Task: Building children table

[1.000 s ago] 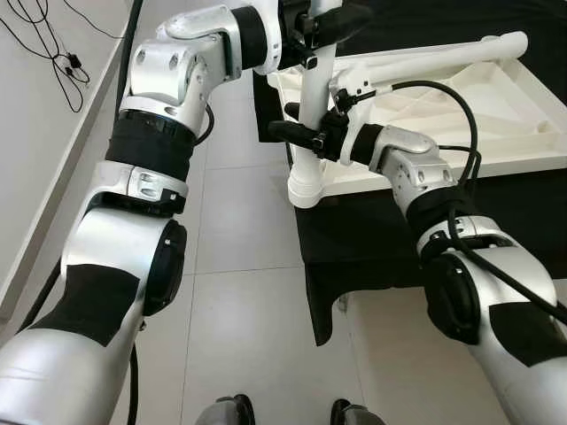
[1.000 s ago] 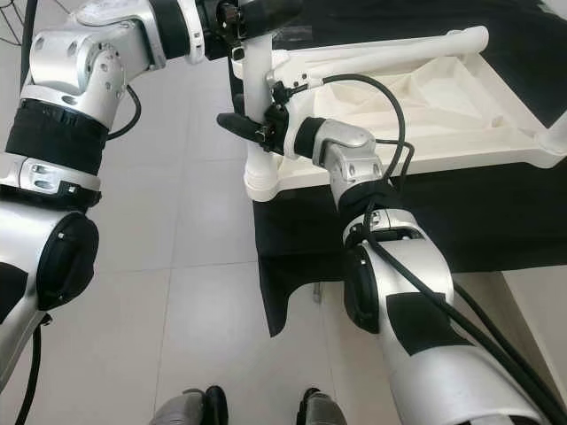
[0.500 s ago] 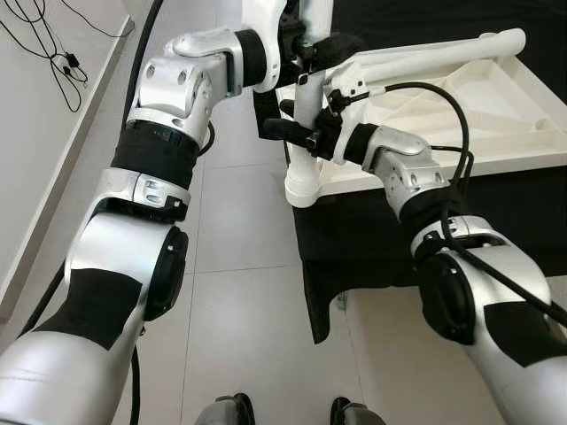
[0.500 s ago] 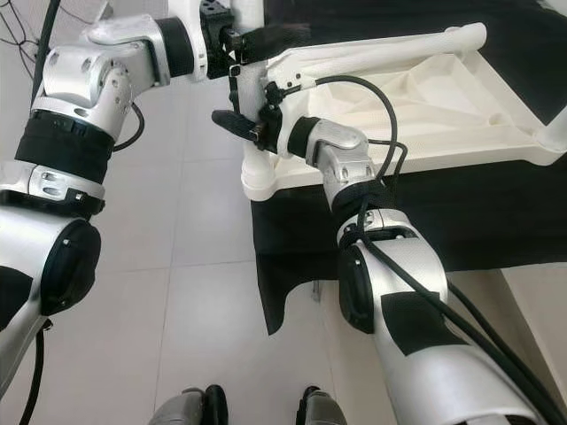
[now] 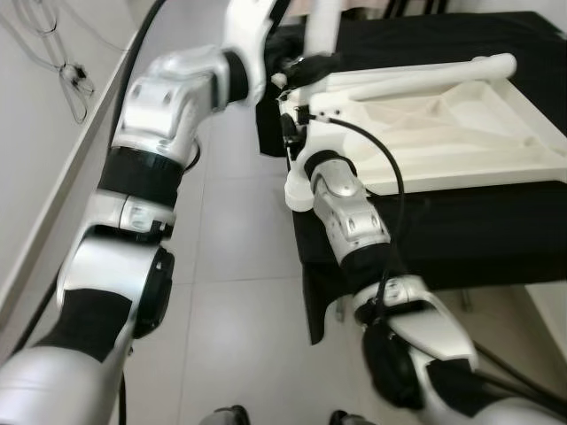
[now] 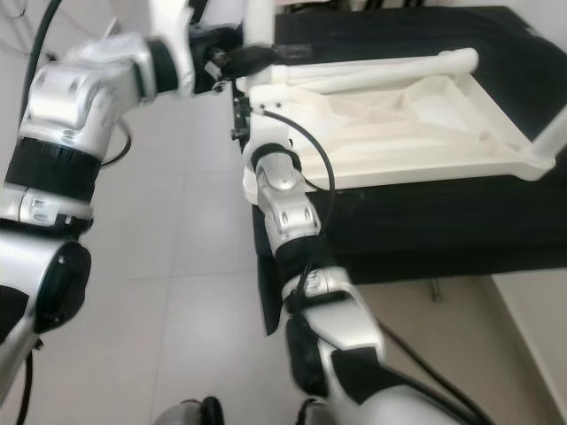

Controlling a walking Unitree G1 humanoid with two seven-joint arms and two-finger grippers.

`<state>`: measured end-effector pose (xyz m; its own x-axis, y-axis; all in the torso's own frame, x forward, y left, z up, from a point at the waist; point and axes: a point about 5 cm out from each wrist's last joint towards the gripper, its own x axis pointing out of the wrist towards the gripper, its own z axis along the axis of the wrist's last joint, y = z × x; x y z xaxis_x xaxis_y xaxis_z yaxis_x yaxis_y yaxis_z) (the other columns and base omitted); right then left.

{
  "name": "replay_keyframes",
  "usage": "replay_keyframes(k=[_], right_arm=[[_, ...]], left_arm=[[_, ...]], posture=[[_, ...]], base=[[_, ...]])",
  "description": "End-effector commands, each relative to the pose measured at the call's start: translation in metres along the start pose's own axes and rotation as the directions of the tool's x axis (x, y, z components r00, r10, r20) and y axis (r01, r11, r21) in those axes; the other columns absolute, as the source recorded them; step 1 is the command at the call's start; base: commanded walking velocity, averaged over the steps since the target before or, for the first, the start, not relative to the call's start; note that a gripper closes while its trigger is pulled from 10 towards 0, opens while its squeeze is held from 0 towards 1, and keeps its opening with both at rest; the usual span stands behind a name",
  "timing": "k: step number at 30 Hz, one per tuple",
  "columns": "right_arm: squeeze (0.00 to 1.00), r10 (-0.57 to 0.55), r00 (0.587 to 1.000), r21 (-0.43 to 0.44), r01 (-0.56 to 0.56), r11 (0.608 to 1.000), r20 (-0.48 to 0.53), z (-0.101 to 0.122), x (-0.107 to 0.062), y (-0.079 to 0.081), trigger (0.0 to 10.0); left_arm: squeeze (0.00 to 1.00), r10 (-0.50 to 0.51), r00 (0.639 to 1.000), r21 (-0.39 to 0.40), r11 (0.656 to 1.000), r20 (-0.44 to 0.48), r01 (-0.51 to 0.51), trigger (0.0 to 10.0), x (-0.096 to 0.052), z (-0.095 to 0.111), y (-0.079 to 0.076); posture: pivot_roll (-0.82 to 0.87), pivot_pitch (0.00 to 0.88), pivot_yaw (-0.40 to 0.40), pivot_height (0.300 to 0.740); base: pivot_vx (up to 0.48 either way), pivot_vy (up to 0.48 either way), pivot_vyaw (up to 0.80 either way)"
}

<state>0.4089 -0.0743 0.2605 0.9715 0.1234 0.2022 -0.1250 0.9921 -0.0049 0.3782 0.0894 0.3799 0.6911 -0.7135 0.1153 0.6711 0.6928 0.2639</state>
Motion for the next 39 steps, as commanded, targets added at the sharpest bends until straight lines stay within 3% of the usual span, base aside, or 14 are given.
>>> replay_keyframes(k=[1, 12, 13, 14, 15, 16, 17, 18, 19, 33, 34, 35, 36, 39], right_arm=[[0.0, -0.094, 0.988, 0.012, 0.096, 0.995, -0.123, -0.028, -0.003, -0.019, 0.0], [0.0, -0.268, 0.957, -0.032, 0.266, 0.963, -0.112, -0.015, -0.003, -0.046, 0.0], [0.0, -0.274, 0.955, -0.041, 0.271, 0.962, -0.116, -0.016, -0.003, -0.049, 4.2], [0.0, -0.274, 0.955, -0.041, 0.271, 0.962, -0.116, -0.016, -0.003, -0.049, 4.2], [0.0, -0.289, 0.949, -0.061, 0.284, 0.957, -0.126, -0.02, -0.004, -0.055, 10.0], [0.0, -0.298, 0.946, -0.071, 0.29, 0.954, -0.129, -0.021, -0.004, -0.058, 10.0], [0.45, -0.306, 0.943, -0.075, 0.299, 0.951, -0.13, -0.023, -0.005, -0.062, 10.0], [0.45, -0.312, 0.941, -0.077, 0.304, 0.95, -0.13, -0.024, -0.005, -0.065, 10.0], [1.0, -0.318, 0.939, -0.076, 0.311, 0.947, -0.127, -0.024, -0.006, -0.068, 10.0], [1.0, -0.262, 0.959, -0.013, 0.262, 0.965, -0.109, -0.025, -0.012, -0.077, 10.0], [0.63, -0.164, 0.982, 0.049, 0.169, 0.984, -0.088, -0.028, -0.015, -0.072, 10.0], [0.63, -0.164, 0.982, 0.049, 0.169, 0.984, -0.088, -0.028, -0.015, -0.072, 10.0], [0.0, -0.132, 0.988, 0.064, 0.137, 0.989, -0.081, -0.029, -0.017, -0.071, 10.0], [0.0, -0.105, 0.992, 0.064, 0.11, 0.992, -0.073, -0.032, -0.019, -0.073, 10.0]], left_arm=[[0.0, 0.03, 1.0, 0.001, 1.0, 0.004, -0.03, 10.0, -0.014, 0.002, 0.007], [0.0, -0.008, 0.999, -0.113, 0.993, 0.045, 0.013, 10.0, -0.083, -0.01, -0.007], [0.0, -0.004, 0.999, -0.132, 0.991, 0.049, 0.011, 10.0, -0.089, -0.013, -0.01], [0.0, -0.004, 0.999, -0.132, 0.991, 0.049, 0.011, 10.0, -0.089, -0.013, -0.01], [0.0, 0.001, 0.999, -0.163, 0.987, 0.042, 0.006, 10.0, -0.098, -0.022, -0.015], [0.0, 0.003, 0.999, -0.175, 0.985, 0.033, 0.003, 10.0, -0.102, -0.027, -0.018], [0.0, 0.014, 1.0, -0.198, 0.98, 0.018, -0.01, 10.0, -0.106, -0.035, -0.021], [0.0, 0.022, 1.0, -0.214, 0.977, 0.007, -0.02, 10.0, -0.109, -0.041, -0.023], [0.0, 0.033, 0.999, -0.224, 0.974, -0.017, -0.036, 10.0, -0.113, -0.051, -0.025], [0.0, 0.092, 0.991, -0.336, 0.934, -0.097, -0.119, 10.0, -0.138, -0.095, -0.06], [0.0, 0.124, 0.987, -0.344, 0.926, -0.106, -0.154, 10.0, -0.142, -0.104, -0.07], [0.0, 0.124, 0.987, -0.344, 0.926, -0.106, -0.154, 10.0, -0.142, -0.104, -0.07], [0.0, 0.143, 0.983, -0.353, 0.919, -0.116, -0.175, 10.0, -0.144, -0.109, -0.075], [0.0, 0.16, 0.977, -0.351, 0.915, -0.142, -0.201, 10.0, -0.146, -0.118, -0.082]], posture=[[0.05, 0.192, -0.011, 0.74], [0.07, 0.172, -0.009, 0.74], [0.07, 0.172, -0.009, 0.74], [0.07, 0.172, -0.009, 0.74], [0.07, 0.161, -0.007, 0.74], [0.07, 0.161, -0.007, 0.74], [0.07, 0.154, -0.005, 0.74], [0.07, 0.153, -0.004, 0.74], [0.07, 0.151, -0.003, 0.74], [0.07, 0.12, 0.01, 0.74], [0.07, 0.115, 0.012, 0.74], [0.07, 0.115, 0.012, 0.74], [0.06, 0.11, 0.012, 0.74], [0.07, 0.105, 0.013, 0.74]], base=[[0.0, 0.0, 0.0], [0.0, 0.0, 0.0], [0.0, 0.0, 0.0], [0.0, 0.0, 0.0], [0.0, 0.0, 0.0], [0.0, 0.0, 0.0], [0.0, 0.0, 0.0], [0.0, 0.0, 0.0], [0.0, 0.0, 0.0], [0.0, 0.0, 0.0], [0.0, 0.0, 0.0], [0.0, 0.0, 0.0], [0.0, 0.0, 0.0], [0.0, 0.0, 0.0]])
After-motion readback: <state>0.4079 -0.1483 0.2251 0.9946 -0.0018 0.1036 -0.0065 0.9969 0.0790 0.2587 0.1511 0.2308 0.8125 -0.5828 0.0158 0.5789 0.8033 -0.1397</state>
